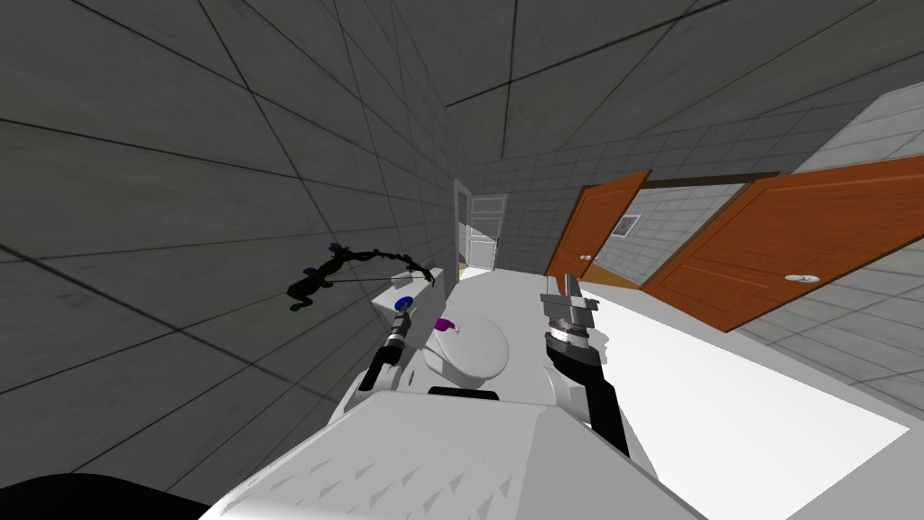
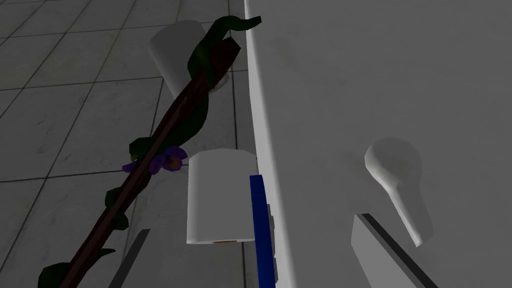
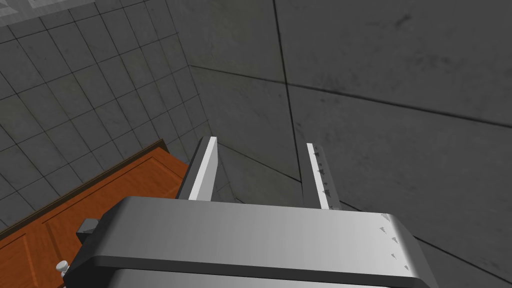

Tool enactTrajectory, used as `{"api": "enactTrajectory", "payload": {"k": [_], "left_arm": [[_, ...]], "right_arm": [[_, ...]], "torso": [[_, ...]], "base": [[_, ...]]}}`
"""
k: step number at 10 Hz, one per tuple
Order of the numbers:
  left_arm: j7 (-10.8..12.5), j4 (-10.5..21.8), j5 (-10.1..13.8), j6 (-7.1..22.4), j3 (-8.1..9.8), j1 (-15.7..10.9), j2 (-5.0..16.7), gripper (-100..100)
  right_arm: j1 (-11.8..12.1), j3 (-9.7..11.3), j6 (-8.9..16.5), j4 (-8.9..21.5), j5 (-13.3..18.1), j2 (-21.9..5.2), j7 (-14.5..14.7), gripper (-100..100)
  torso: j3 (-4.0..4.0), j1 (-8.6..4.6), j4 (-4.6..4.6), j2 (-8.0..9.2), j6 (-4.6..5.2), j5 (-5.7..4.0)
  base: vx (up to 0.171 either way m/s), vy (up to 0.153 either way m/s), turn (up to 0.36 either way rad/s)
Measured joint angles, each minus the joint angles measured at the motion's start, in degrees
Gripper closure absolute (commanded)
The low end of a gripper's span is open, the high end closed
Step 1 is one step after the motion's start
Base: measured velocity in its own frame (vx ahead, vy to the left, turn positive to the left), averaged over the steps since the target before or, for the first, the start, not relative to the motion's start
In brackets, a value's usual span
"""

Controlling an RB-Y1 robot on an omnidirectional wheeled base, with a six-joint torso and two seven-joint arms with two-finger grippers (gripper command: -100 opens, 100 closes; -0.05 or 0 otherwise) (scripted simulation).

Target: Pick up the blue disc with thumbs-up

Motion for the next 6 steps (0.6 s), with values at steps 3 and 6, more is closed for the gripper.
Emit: {"api": "enactTrajectory", "payload": {"k": [3, 6], "left_arm": [[0.0, -0.5, 0.0, -0.2, 0.04, 0.1, -1.2, -100], [0.0, -0.5, 0.0, -0.2, 0.04, 0.1, -1.2, 100]], "right_arm": [[0.0, 0.0, 0.0, 0.0, 0.0, 0.0, 0.0, 0], [0.0, 0.0, 0.0, 0.0, 0.0, 0.0, 0.0, 0]], "torso": [[0.03, -0.2, 0.01, 0.05, 0.0, -0.05], [0.03, -0.22, 0.01, 0.06, 0.0, -0.05]], "base": [[0.001, 0.003, 0.0], [0.0, 0.0, 0.0]]}}
